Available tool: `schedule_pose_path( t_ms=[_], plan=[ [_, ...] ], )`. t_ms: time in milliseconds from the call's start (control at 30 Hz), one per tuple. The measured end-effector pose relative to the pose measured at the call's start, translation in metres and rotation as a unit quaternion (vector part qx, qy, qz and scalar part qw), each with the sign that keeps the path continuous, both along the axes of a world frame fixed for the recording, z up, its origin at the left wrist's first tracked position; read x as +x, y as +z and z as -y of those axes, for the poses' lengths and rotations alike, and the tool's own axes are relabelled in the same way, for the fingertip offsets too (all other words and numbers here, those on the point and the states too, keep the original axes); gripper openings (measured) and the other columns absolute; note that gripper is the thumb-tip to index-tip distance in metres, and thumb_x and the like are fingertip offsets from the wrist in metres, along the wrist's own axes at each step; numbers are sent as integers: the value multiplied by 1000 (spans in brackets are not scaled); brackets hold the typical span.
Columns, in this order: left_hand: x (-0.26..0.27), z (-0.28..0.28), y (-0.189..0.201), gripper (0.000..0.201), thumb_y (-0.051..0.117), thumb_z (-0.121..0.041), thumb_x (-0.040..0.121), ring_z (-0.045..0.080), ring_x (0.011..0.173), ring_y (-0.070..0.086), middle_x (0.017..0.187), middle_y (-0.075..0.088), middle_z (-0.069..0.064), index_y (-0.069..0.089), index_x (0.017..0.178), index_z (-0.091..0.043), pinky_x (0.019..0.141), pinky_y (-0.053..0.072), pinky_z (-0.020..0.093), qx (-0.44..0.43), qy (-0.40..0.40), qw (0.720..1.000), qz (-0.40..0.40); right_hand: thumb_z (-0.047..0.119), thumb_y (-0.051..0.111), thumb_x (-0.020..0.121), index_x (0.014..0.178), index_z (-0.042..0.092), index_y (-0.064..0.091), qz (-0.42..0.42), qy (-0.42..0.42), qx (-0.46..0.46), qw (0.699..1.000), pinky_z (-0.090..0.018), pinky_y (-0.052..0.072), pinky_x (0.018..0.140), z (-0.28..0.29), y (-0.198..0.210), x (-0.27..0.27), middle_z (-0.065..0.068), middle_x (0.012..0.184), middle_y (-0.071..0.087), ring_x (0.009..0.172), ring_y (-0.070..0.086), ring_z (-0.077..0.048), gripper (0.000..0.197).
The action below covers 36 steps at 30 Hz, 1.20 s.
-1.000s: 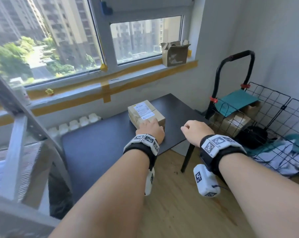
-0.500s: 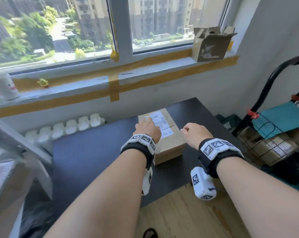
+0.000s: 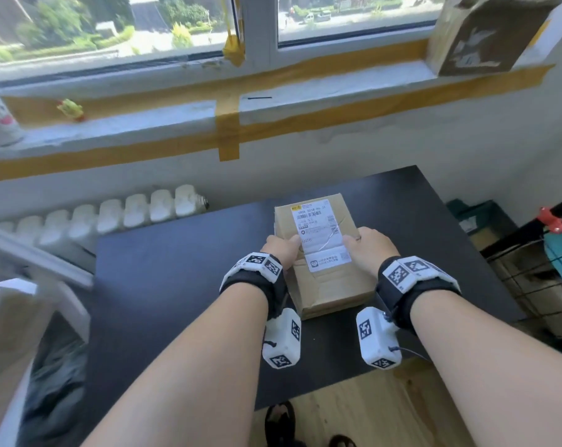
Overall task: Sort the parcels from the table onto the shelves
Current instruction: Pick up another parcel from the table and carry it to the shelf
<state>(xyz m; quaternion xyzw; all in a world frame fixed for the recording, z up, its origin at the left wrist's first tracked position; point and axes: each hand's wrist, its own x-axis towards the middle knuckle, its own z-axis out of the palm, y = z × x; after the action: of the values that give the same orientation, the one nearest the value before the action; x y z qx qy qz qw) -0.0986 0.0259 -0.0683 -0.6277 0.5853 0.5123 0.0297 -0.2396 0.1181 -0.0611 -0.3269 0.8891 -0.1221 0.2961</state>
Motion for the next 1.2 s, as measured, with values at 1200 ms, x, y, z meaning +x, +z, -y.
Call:
schedule_pose_path(
  t_ms=[1200],
  plan=[
    [15, 13, 57, 100, 57, -95, 48, 23, 115, 66, 124, 69, -10, 50, 133, -42, 101, 48, 48, -129, 87, 956, -247, 49, 38, 97, 102, 9, 55, 58, -32, -212, 975, -31, 35, 75, -20, 107, -6, -10, 102, 57, 91, 50, -26, 44]
  ],
)
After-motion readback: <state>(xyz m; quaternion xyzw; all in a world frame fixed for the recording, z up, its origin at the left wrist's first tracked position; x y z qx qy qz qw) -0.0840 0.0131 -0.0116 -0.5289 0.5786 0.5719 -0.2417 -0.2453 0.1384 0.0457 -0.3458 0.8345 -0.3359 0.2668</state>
